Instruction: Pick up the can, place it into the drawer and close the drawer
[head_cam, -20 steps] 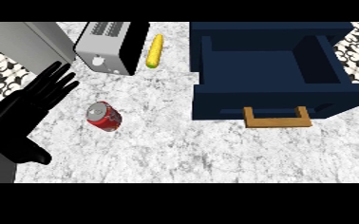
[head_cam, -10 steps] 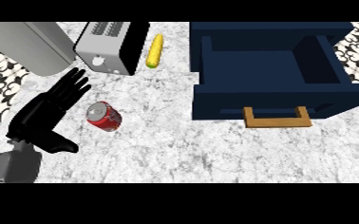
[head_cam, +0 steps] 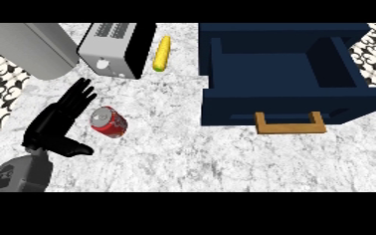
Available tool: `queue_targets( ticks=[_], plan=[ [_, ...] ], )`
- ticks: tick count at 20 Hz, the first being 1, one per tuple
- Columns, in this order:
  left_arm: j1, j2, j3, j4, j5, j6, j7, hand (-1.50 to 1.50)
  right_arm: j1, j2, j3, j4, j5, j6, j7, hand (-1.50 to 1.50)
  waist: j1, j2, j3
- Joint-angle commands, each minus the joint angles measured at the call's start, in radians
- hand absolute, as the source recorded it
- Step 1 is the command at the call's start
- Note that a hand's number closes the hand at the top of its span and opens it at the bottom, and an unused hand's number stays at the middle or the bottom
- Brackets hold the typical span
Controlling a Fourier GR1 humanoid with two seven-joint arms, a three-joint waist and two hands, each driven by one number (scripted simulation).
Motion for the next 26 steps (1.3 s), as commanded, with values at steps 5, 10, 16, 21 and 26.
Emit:
queue_targets(
  ticks=[5,10,16,21,26],
  plan=[
    [-0.031,-0.013,-0.017,0.27,-0.153,0.004,-0.264,-1.5,-0.043,0.005,-0.038,0.012,-0.009,0.019,-0.003,-1.5,-0.001,0.001,0.0],
    [-0.113,0.062,0.006,0.499,-0.183,-0.079,-0.379,-1.5,0.014,0.063,-0.038,-0.018,0.004,0.076,-0.01,-1.5,-0.005,0.001,0.0],
    [-0.199,0.055,0.004,0.725,-0.247,-0.049,-0.502,-1.5,0.007,0.084,-0.026,-0.09,-0.007,0.054,0.051,-1.5,-0.012,0.004,-0.001],
    [-0.255,0.042,0.003,0.836,-0.266,-0.058,-0.571,-1.5,-0.013,0.064,-0.057,-0.074,-0.031,0.061,0.071,-1.5,-0.011,0.004,-0.001],
    [-0.31,0.046,0.02,0.928,-0.263,-0.068,-0.571,-1.5,0.003,0.032,-0.109,-0.053,-0.101,0.093,0.077,-1.5,-0.016,0.005,-0.002]
  ],
)
